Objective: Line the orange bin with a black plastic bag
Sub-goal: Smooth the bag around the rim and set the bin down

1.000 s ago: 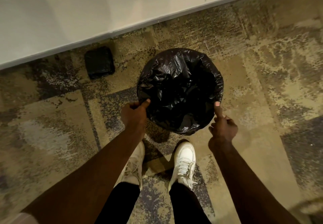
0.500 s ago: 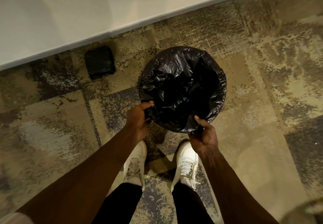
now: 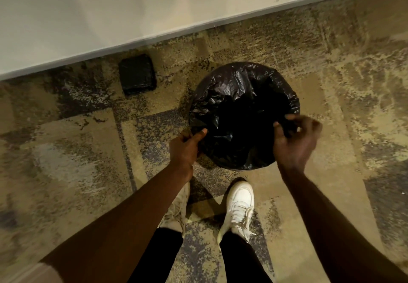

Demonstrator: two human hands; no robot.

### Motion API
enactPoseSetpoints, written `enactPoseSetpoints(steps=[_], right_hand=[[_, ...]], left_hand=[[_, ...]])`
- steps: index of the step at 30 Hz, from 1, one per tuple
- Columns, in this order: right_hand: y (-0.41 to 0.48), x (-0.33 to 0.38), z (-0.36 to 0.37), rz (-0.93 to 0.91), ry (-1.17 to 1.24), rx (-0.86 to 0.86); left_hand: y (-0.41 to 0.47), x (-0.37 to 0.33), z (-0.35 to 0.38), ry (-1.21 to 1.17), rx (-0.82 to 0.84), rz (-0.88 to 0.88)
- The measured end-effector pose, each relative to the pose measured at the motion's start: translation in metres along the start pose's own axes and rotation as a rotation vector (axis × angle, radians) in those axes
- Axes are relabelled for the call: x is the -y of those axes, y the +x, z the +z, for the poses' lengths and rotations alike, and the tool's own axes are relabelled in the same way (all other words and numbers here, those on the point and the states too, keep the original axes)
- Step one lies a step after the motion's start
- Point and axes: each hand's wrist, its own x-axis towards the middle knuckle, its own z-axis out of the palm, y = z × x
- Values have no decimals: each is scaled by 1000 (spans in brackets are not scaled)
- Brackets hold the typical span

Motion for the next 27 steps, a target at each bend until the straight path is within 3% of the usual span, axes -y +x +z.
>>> enactPoseSetpoints(steps=[4, 7, 11, 14, 18, 24, 27], right_hand=[[38, 38, 32, -255, -181, 387], [58, 65, 59, -382, -342, 669], [77, 92, 92, -473, -543, 902], [91, 98, 116, -475, -694, 952], [97, 93, 129, -396, -767, 987], [80, 86, 95, -444, -532, 794], [70, 80, 80, -359, -364, 857]], left_hand=[[0, 2, -2, 111, -9, 137], [3, 6, -7, 367, -43, 283], [8, 13, -18, 592, -26, 464], [9, 12, -20, 665, -26, 563], [12, 8, -21, 650, 23, 535], [12, 0, -19, 720, -11, 503], [6, -3, -14, 721, -2, 495]])
